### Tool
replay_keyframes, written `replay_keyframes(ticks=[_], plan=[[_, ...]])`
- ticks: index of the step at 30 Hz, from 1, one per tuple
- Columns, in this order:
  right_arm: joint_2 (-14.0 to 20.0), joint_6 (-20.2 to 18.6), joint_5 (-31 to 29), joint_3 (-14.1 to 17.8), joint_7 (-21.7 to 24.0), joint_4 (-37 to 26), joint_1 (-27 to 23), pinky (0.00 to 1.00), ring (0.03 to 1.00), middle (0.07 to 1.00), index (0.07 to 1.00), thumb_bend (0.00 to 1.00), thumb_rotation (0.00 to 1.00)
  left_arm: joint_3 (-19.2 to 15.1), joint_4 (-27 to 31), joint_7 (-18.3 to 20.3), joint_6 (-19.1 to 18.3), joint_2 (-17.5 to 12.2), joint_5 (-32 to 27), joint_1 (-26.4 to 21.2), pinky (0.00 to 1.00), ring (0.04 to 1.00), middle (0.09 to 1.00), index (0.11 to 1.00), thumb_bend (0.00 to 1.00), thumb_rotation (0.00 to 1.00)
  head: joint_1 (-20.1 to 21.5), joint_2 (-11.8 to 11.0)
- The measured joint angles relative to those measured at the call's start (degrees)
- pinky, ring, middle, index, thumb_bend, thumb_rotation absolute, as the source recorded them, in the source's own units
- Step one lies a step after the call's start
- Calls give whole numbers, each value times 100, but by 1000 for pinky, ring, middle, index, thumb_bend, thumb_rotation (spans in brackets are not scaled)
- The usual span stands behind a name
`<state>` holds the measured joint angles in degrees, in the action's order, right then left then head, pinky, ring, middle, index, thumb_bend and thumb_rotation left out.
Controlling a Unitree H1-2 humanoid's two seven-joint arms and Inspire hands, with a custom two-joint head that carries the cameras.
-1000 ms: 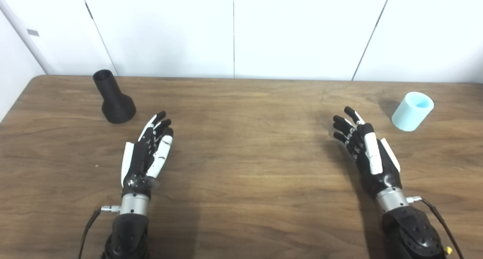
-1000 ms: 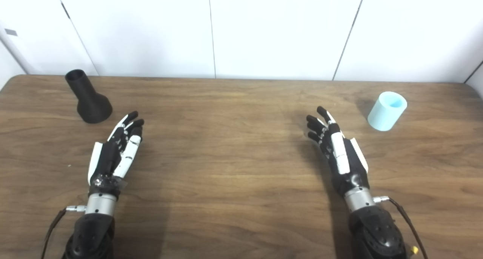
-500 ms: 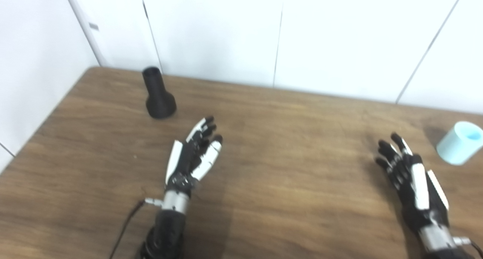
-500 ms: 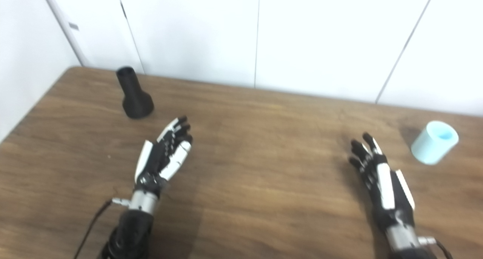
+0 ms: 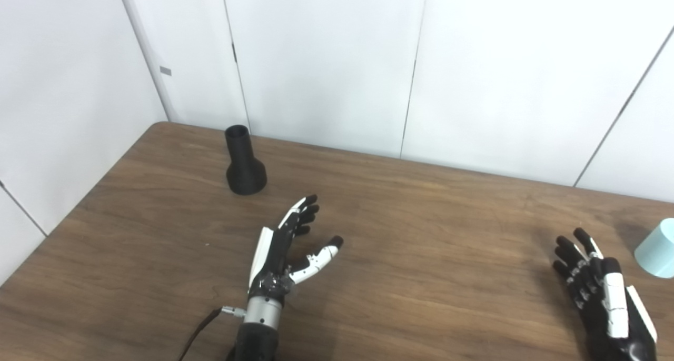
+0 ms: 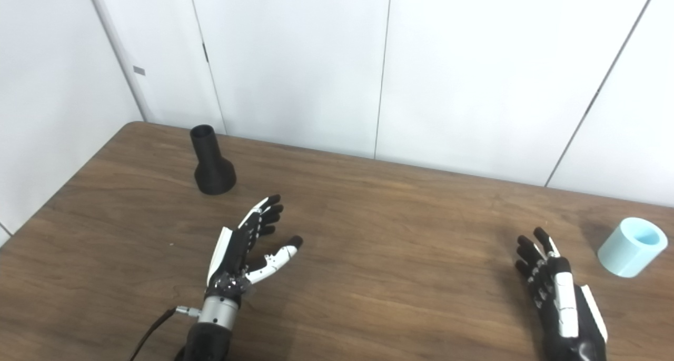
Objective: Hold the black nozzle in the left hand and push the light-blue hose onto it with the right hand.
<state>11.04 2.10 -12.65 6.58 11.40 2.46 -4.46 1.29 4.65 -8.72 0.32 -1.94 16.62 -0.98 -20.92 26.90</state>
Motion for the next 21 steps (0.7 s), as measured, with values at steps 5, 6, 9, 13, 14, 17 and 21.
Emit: replay_keyframes(ticks=[5, 6, 9, 13, 14, 17, 21], plan=[[-21, -14, 63, -35, -31, -36, 12, 946, 965, 925, 984, 516, 1000, -20, -95, -59, 171, -7, -1, -48, 776, 826, 849, 882, 695, 62, -35, -88], [-24, -13, 80, -45, -55, -44, 14, 946, 966, 925, 984, 508, 1000, -37, -116, -102, 260, -11, 14, -49, 777, 830, 851, 879, 716, 63, -44, -106], [-41, -20, 94, -68, -103, -90, 41, 946, 958, 922, 976, 493, 1000, -78, -118, -241, 293, -9, 70, -49, 778, 828, 848, 874, 753, 71, -53, -123], [-127, -80, 163, -114, -187, -227, 123, 951, 952, 920, 972, 500, 1000, -118, -114, -329, 336, -10, 150, -49, 785, 832, 848, 880, 785, 108, -62, -123], [-142, -90, 168, -116, -192, -234, 124, 955, 954, 922, 974, 499, 1000, -124, -112, -348, 342, -11, 153, -49, 787, 834, 851, 885, 796, 123, -62, -123], [-147, -109, 182, -131, -191, -258, 126, 963, 959, 926, 983, 495, 1000, -169, -70, -360, 329, -13, 154, -36, 787, 826, 851, 878, 828, 119, -70, -132], [-146, -134, 180, -133, -190, -305, 144, 970, 967, 933, 996, 492, 1000, -319, 39, -371, 300, -90, 173, 24, 776, 829, 851, 875, 870, 138, -79, -132]])
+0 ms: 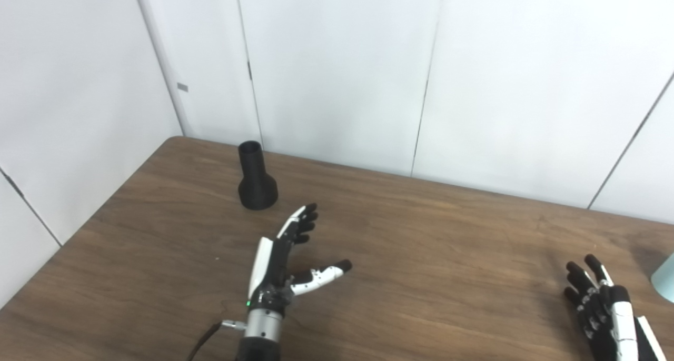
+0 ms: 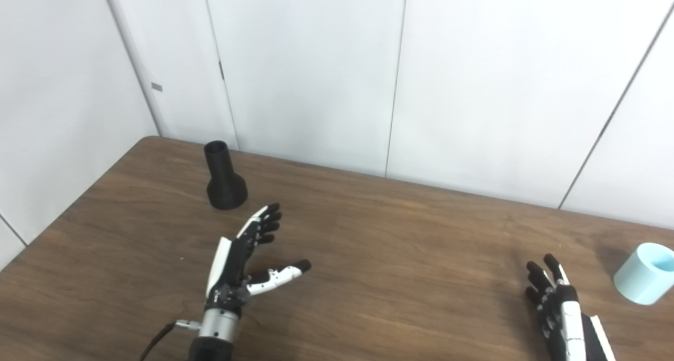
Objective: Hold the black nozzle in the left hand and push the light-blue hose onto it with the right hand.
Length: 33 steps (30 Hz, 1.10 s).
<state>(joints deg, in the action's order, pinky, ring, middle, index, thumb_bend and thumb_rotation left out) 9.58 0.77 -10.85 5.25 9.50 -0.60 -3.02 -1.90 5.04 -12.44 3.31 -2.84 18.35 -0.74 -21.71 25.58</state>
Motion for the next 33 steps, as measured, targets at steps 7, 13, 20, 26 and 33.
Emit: replay_keyframes(ticks=[7, 13, 20, 26, 33], plan=[[-1, -21, 43, -6, -24, -35, 15, 950, 967, 935, 1000, 459, 1000, -369, 868, 32, -430, -415, 236, -7, 778, 812, 850, 879, 874, 115, -18, 18], [-7, -57, 119, -52, -41, -95, 24, 947, 971, 938, 1000, 462, 1000, -668, 1250, 187, -794, -721, 302, -44, 773, 798, 839, 875, 876, 130, -44, 44], [-36, -120, 123, -92, -44, -292, 98, 968, 972, 941, 1000, 426, 1000, -1138, 1192, 141, -897, -1297, 535, -250, 713, 769, 819, 849, 908, 102, -35, 79], [-36, -153, 125, -107, -40, -308, 114, 974, 978, 939, 1000, 409, 1000, -1274, 988, 122, -1015, -1706, 1041, -418, 690, 775, 829, 842, 934, 98, -70, 97], [-38, -279, 130, -122, -50, -413, 117, 974, 987, 946, 1000, 415, 1000, -1078, 648, 459, -1613, -2128, 1839, -695, 650, 831, 890, 857, 972, 208, -114, 123]])
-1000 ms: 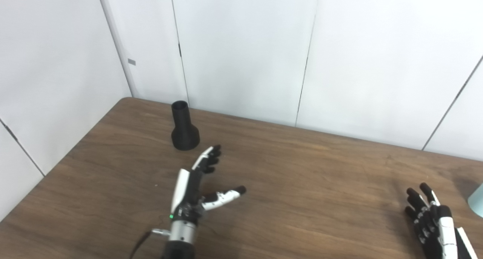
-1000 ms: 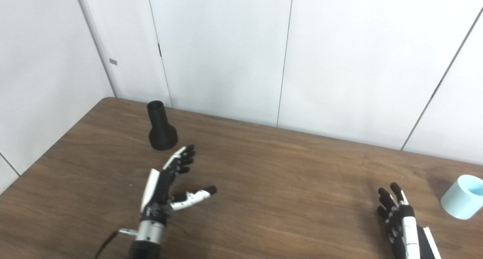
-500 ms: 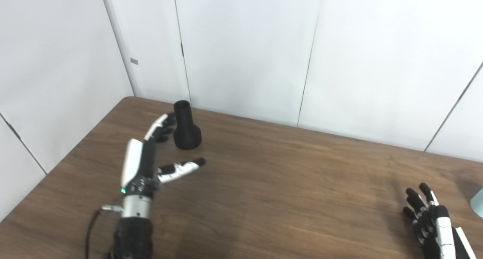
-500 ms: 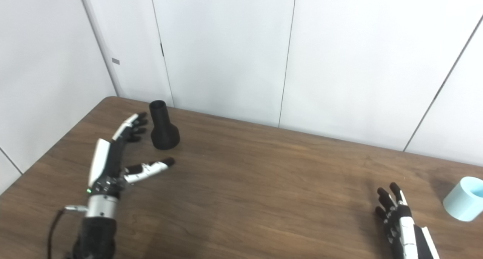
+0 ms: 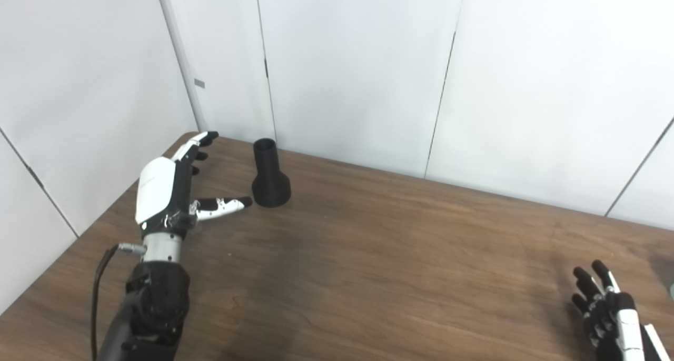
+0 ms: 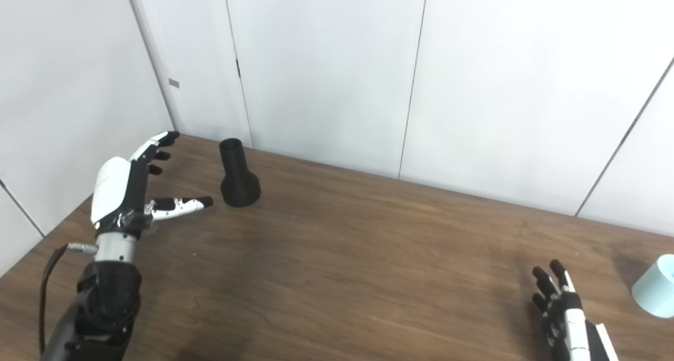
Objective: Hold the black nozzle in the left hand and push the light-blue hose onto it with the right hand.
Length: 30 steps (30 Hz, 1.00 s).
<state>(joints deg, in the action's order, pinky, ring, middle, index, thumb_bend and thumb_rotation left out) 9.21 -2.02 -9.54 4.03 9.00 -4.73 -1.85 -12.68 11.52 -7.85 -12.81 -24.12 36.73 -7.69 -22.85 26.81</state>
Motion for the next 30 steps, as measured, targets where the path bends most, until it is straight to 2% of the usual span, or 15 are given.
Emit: replay_keyframes(ticks=[2, 6, 9, 11, 18, 26, 30], plan=[[-1, -47, 19, -11, -3, -48, 4, 970, 988, 943, 1000, 410, 1000, 148, -29, 319, -303, -195, 184, -104, 662, 845, 881, 851, 995, 228, 17, 0], [-10, -127, 30, -34, -5, -119, 5, 972, 991, 948, 1000, 405, 1000, 395, -347, 761, -603, -476, 265, -327, 714, 869, 897, 857, 1000, 254, 27, 9], [-13, -215, 39, -36, -8, -131, 9, 952, 983, 945, 1000, 390, 1000, 630, -603, 1080, -802, -654, 298, -478, 911, 945, 932, 891, 1000, 283, 18, 18], [-13, -220, 94, -45, -25, -152, 10, 940, 977, 942, 1000, 378, 1000, 838, -808, 1191, -916, -768, 461, -602, 982, 978, 943, 897, 1000, 307, 9, 18], [-15, -221, 192, -60, -33, -153, 4, 912, 959, 928, 1000, 391, 1000, 1259, -1403, 1335, -1188, -918, 736, -1108, 1000, 1000, 988, 915, 1000, 351, 9, 18], [-18, -227, 207, -64, -52, -185, 3, 892, 943, 915, 1000, 375, 1000, 1535, -1925, 1322, -1239, -877, 696, -1533, 1000, 1000, 969, 919, 1000, 363, 44, 61], [-18, -235, 214, -73, -56, -277, 8, 872, 929, 905, 990, 376, 1000, 1618, -2205, 1331, -1363, -777, 683, -1709, 1000, 1000, 987, 963, 1000, 376, 70, 88]])
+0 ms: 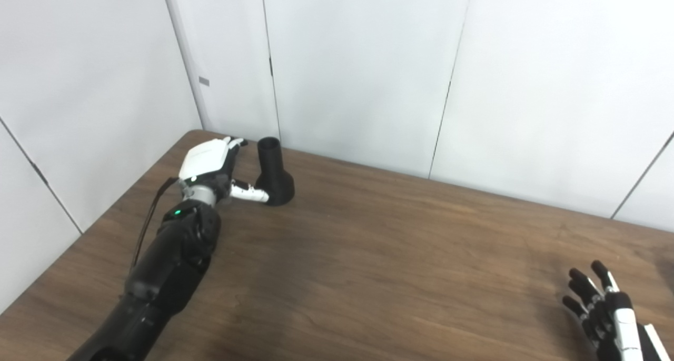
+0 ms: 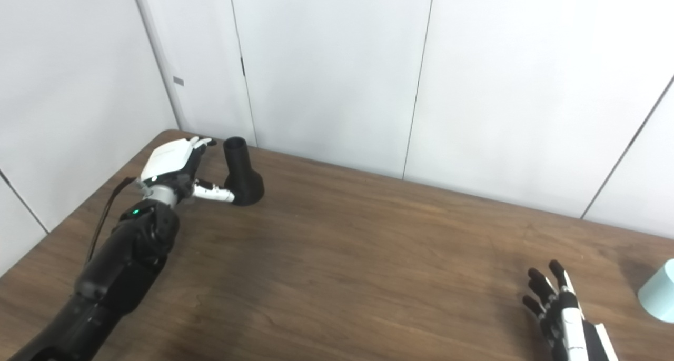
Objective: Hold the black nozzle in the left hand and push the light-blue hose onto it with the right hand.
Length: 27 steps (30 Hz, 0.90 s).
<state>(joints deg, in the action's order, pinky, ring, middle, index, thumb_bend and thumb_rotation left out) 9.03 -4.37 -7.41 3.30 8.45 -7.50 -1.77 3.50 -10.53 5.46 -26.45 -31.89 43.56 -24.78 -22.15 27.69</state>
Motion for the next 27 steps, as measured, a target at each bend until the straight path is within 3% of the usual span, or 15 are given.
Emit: replay_keyframes(ticks=[7, 17, 27], plan=[[0, -113, 132, -12, -57, -100, 20, 851, 909, 885, 976, 380, 1000, 278, -337, 27, -15, 120, 16, -182, 1000, 1000, 988, 973, 1000, 389, 18, 53], [-9, -212, 162, -18, -63, -224, 36, 855, 906, 877, 975, 371, 1000, 259, -746, 357, -27, 412, 43, -402, 1000, 1000, 972, 972, 1000, 396, 44, 141], [-11, -212, 165, -11, -70, -231, 36, 844, 900, 872, 965, 370, 1000, 220, -891, 376, -27, 460, 118, -428, 1000, 988, 929, 919, 957, 345, 61, 184]])
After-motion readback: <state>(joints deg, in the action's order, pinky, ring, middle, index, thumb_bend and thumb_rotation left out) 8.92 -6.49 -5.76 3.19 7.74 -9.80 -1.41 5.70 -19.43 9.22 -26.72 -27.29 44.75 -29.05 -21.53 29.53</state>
